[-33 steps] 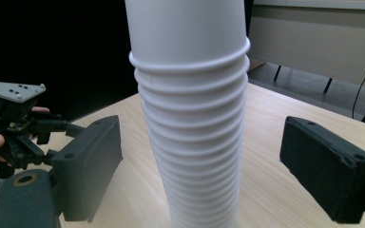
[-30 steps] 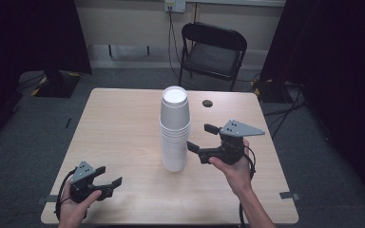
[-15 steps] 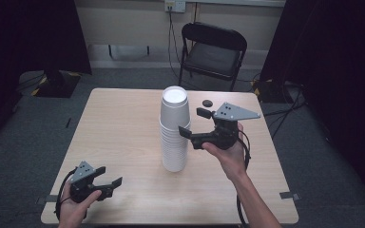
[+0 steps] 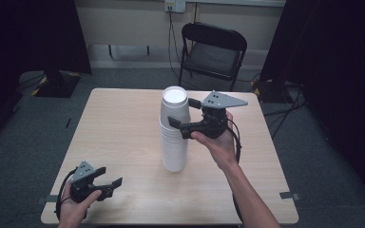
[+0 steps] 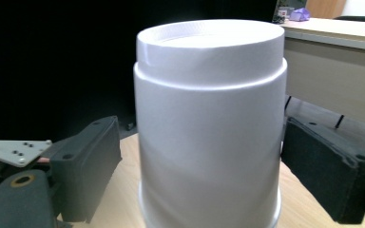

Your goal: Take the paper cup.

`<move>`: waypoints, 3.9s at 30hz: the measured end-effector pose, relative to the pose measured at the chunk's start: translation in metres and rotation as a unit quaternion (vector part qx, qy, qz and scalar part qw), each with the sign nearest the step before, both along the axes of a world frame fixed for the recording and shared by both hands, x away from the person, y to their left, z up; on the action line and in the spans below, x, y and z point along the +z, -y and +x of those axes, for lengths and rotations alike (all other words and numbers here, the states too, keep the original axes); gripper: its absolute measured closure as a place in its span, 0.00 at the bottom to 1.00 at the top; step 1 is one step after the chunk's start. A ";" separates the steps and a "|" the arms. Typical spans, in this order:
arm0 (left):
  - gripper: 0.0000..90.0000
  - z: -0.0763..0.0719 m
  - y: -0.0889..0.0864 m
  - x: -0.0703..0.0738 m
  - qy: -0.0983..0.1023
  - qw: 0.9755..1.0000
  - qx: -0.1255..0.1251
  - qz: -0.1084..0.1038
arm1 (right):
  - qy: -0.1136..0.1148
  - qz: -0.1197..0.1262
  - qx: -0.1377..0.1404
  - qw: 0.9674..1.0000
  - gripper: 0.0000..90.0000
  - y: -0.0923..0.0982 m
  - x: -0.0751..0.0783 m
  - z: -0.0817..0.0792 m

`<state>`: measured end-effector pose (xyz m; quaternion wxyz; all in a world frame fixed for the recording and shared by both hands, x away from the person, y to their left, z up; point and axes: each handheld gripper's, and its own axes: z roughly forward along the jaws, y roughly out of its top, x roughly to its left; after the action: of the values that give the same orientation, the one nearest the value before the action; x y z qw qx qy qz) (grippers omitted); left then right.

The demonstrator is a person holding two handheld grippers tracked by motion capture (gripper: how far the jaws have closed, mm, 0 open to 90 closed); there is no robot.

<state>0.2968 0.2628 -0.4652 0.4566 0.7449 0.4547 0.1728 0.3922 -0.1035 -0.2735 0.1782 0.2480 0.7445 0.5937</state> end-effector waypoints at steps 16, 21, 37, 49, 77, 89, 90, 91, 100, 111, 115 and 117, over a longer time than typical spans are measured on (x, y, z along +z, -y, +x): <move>0.21 0.000 0.000 0.000 -0.003 1.000 0.002 -0.004 | -0.010 -0.015 0.007 1.000 0.14 -0.018 -0.005 0.021; 0.21 0.000 -0.001 -0.001 -0.003 1.000 0.003 -0.004 | -0.014 -0.016 0.010 1.000 0.14 -0.019 -0.010 0.023; 0.21 0.000 -0.001 0.000 -0.002 1.000 0.002 -0.002 | -0.008 -0.031 0.006 0.999 0.14 -0.026 -0.015 0.026; 0.21 0.001 -0.002 -0.001 -0.003 1.000 0.003 -0.003 | 0.000 -0.034 0.006 0.999 0.15 -0.025 -0.014 0.024; 0.21 0.002 0.001 -0.002 -0.005 1.000 -0.001 0.001 | 0.013 -0.007 0.006 1.000 0.16 -0.021 -0.005 0.022; 0.21 0.001 0.002 -0.001 0.003 1.000 -0.013 0.003 | 0.021 0.004 0.001 1.000 0.15 -0.020 0.004 0.021; 0.21 0.001 0.002 -0.001 0.003 1.000 -0.012 0.004 | 0.021 0.006 0.000 1.000 0.15 -0.020 0.004 0.021; 0.21 0.001 0.002 -0.001 0.004 1.000 -0.011 0.004 | 0.020 0.007 0.000 1.000 0.15 -0.020 0.005 0.021; 0.21 0.001 0.002 -0.001 0.006 1.000 -0.009 0.003 | 0.026 0.013 0.000 1.000 0.16 -0.019 0.012 0.020; 0.21 0.001 0.002 -0.001 0.006 1.000 -0.009 0.003 | 0.031 0.021 -0.001 0.999 0.16 -0.018 0.020 0.019; 0.21 0.001 0.002 -0.001 0.006 1.000 -0.008 0.002 | 0.033 0.025 0.001 0.999 0.16 -0.018 0.023 0.018; 0.21 0.001 0.002 -0.001 0.006 1.000 -0.008 0.002 | 0.035 0.027 0.000 0.999 0.16 -0.017 0.026 0.018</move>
<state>0.2976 0.2607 -0.4666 0.4590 0.7484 0.4456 0.1752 0.4100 -0.0863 -0.2476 0.1977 0.2318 0.7217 0.6216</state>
